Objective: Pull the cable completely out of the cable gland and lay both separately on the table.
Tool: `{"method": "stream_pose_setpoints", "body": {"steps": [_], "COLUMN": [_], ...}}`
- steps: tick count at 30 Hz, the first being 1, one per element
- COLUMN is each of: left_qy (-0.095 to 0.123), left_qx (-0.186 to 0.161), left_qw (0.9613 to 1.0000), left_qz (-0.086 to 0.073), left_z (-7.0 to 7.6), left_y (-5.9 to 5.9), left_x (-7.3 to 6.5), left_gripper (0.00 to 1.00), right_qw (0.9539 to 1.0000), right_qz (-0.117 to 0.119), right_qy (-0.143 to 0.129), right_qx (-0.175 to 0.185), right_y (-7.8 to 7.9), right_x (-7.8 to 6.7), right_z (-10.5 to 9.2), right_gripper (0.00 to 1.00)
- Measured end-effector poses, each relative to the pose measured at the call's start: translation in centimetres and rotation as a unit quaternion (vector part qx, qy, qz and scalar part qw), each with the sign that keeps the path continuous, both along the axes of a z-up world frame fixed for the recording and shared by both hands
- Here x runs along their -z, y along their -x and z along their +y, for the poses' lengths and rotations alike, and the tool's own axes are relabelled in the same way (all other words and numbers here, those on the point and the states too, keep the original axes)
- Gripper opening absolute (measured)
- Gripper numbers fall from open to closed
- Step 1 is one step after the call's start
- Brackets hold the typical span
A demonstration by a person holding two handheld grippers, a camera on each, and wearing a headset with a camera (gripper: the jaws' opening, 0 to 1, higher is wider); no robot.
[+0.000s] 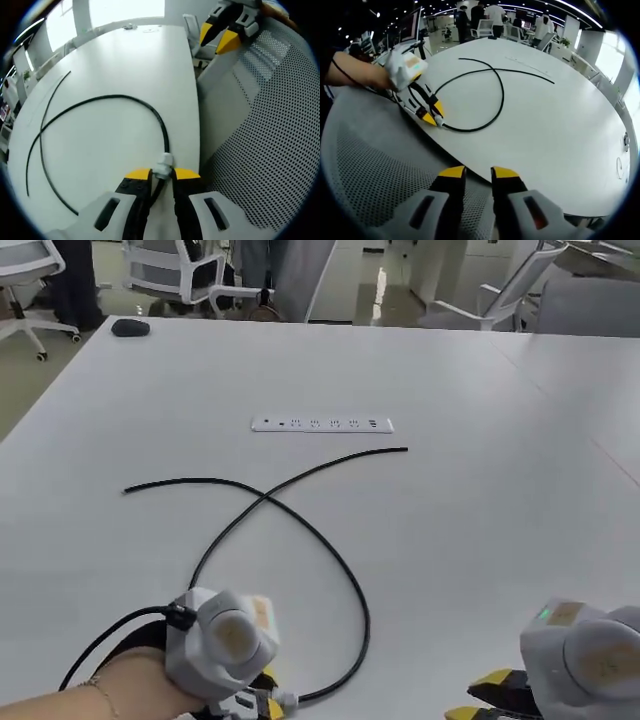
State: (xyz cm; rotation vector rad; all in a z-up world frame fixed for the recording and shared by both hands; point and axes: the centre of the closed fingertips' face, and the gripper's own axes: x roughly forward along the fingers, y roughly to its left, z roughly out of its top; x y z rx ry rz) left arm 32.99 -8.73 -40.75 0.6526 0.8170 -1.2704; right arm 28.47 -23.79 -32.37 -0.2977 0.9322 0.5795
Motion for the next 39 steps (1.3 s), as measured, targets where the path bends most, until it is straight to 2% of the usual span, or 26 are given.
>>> {"method": "stream_pose_setpoints", "body": {"steps": [2,5,7,8,9,10,11,14,15,16,18,20,21,23,24,26,27,28,30,33,35,36,37,39], "left_qy": [0.026,0.038,0.056,0.086,0.104,0.111,0.11,0.117,0.12,0.125,0.13,0.129,0.122,0.119,0.118,0.113,0.111,0.107,0.094,0.084,0.08,0.077,0.075,0.068], "left_qx": [-0.015,-0.018,-0.026,-0.029,-0.038,-0.051,-0.05,-0.043,-0.044,-0.043,-0.038,-0.032,-0.019,-0.012,-0.01,-0.001,0.005,0.011,0.028,0.051,0.061,0.067,0.072,0.085], "left_qw": [0.9995,0.9991,0.998,0.9957,0.9937,0.9924,0.9926,0.9911,0.9906,0.9894,0.9879,0.9867,0.9859,0.9842,0.9837,0.982,0.9809,0.9801,0.9779,0.9747,0.9722,0.9705,0.9697,0.9677], "left_qz": [0.009,0.0,-0.007,-0.013,-0.015,-0.012,-0.016,-0.046,-0.05,-0.061,-0.076,-0.094,-0.112,-0.131,-0.135,-0.151,-0.16,-0.167,-0.185,-0.201,-0.212,-0.219,-0.221,-0.227], "left_z": [-0.5,-0.5,-0.6,-1.2,-1.5,-1.5,-1.3,-1.3,-1.3,-1.3,-1.3,-1.2,-1.1,-1.2,-1.2,-1.3,-1.3,-1.4,-1.5,-1.7,-1.9,-2.0,-2.1,-2.2], "left_y": [-0.2,-0.6,-0.9,-1.0,-1.1,-1.2,-1.2,-1.1,-1.0,-0.9,-0.7,-0.5,-0.3,0.1,0.4,0.8,1.1,1.2,1.5,2.0,2.2,2.3,2.4,2.6], "left_x": [-1.2,-3.1,-5.0,-6.5,-7.5,-8.3,-9.2,-11.7,-12.3,-13.4,-14.6,-15.8,-16.5,-17.4,-17.7,-18.3,-18.7,-18.8,-19.1,-19.2,-19.3,-19.3,-19.3,-19.1], "left_gripper": [0.17,0.17,0.17,0.17,0.17,0.17,0.17,0.17,0.17,0.17,0.17,0.17,0.17,0.17,0.17,0.17,0.17,0.17,0.17,0.17,0.17,0.17,0.17,0.17], "right_qw": [1.0,0.9999,0.9998,0.9994,0.9992,0.9991,0.9985,0.9963,0.995,0.9926,0.99,0.9849,0.9829,0.9752,0.9719,0.9594,0.9496,0.9434,0.9343,0.9214,0.9144,0.9079,0.9048,0.8955], "right_qz": [0.001,0.01,0.013,0.025,0.03,0.032,0.038,0.036,0.03,0.018,0.003,-0.014,-0.02,-0.026,-0.022,-0.007,0.012,0.022,0.044,0.078,0.092,0.105,0.115,0.131], "right_qy": [0.001,0.0,-0.01,-0.014,-0.014,-0.012,-0.008,-0.003,-0.001,-0.002,-0.01,-0.028,-0.043,-0.076,-0.089,-0.12,-0.147,-0.162,-0.185,-0.189,-0.189,-0.195,-0.198,-0.204], "right_qx": [-0.001,-0.013,-0.009,-0.018,-0.021,-0.025,-0.038,-0.078,-0.095,-0.12,-0.141,-0.17,-0.178,-0.206,-0.217,-0.255,-0.277,-0.288,-0.301,-0.331,-0.346,-0.356,-0.359,-0.373], "right_y": [0.0,0.3,0.3,0.5,0.6,0.5,0.4,-0.2,-0.6,-1.1,-1.8,-2.6,-3.0,-3.4,-3.4,-2.9,-2.3,-2.0,-1.9,-1.7,-1.6,-1.3,-1.2,-0.8], "right_x": [0.0,0.0,-0.2,-0.2,-0.2,-0.3,-0.5,-1.6,-2.1,-2.9,-4.0,-5.4,-6.2,-7.5,-8.0,-9.0,-9.6,-9.9,-10.4,-10.2,-10.1,-10.0,-10.0,-9.9], "right_z": [0.0,0.2,0.2,0.3,0.3,0.3,0.3,1.2,1.6,2.4,3.5,5.1,6.0,7.6,8.2,9.6,10.6,11.1,11.8,12.1,12.2,12.5,12.6,13.1], "right_gripper": [0.22,0.22,0.21,0.21,0.23,0.24,0.25,0.31,0.32,0.32,0.32,0.33,0.33,0.32,0.32,0.31,0.3,0.29,0.29,0.31,0.31,0.31,0.31,0.31]}}
